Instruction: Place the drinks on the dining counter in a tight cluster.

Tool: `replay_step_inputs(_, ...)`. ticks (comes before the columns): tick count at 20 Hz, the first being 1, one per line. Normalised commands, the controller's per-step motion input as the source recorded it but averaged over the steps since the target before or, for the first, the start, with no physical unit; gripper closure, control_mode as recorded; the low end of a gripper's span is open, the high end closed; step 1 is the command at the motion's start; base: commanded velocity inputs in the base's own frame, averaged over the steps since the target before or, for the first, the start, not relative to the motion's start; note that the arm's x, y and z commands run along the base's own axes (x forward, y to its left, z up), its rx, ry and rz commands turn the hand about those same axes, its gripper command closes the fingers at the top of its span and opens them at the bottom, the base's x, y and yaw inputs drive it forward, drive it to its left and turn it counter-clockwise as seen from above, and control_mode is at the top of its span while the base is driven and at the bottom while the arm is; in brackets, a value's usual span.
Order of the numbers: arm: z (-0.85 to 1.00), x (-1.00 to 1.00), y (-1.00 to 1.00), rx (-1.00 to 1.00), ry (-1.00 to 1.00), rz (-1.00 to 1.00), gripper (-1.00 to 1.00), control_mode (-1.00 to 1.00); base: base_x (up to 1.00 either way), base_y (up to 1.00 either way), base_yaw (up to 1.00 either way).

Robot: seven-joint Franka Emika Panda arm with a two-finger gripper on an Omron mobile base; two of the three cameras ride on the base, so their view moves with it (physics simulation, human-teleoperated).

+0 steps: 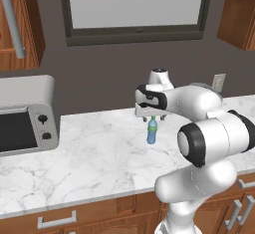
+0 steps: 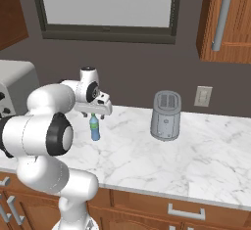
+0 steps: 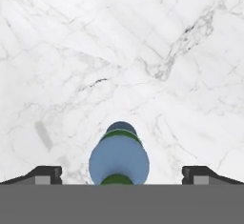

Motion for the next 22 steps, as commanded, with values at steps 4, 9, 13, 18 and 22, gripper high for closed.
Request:
replay_step_inputs(4,-0.01,0.05,0.00,0.00,0.00,0.00,-1.00,-1.00,0.00,0.00,0.00)
replay_step_inputs(9,-0.03,0.02,0.01,0.00,0.00,0.00,-1.00,-1.00,0.00,0.00,0.00)
replay_step_inputs(13,-0.05,0.01,0.03,0.00,0.00,0.00,-1.00,-1.00,0.00,0.00,0.00)
replay_step_inputs(18,-0.13,0.00,0.04,0.00,0.00,0.00,-1.00,-1.00,0.00,0.00,0.00)
replay_step_inputs(22,-0.08,0.00,0.03,0.00,0.00,0.00,-1.00,-1.00,0.00,0.00,0.00)
